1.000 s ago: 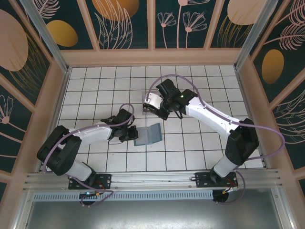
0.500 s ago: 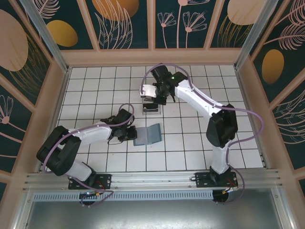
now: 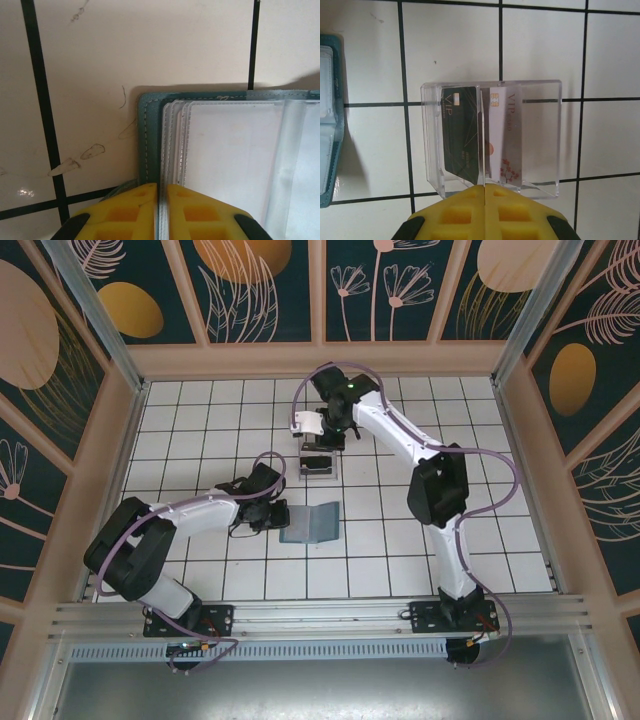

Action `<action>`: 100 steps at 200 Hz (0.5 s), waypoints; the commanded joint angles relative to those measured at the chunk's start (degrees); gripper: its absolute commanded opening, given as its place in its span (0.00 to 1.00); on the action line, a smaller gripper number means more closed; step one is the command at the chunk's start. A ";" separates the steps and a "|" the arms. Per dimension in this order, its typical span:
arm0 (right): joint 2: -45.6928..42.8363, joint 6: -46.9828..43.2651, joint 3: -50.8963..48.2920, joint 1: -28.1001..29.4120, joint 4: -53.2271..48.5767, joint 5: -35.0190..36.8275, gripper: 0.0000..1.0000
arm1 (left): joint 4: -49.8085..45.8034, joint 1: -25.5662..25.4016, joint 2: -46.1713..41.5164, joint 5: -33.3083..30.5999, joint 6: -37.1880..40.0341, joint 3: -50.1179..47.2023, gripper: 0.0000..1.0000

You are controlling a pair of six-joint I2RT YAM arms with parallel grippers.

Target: Take the credit cards out of the card holder

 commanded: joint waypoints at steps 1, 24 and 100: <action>1.67 -1.56 2.47 -0.67 -2.56 -1.18 0.00 | -1.95 0.15 1.01 -0.76 1.38 1.55 0.14; 2.84 -1.90 3.47 -0.85 -2.52 -0.93 0.00 | -2.39 0.10 1.07 -0.97 1.30 1.70 0.14; 6.02 -2.92 7.11 -1.14 -3.14 -0.50 0.00 | -3.01 0.15 0.88 -1.37 0.87 1.93 0.14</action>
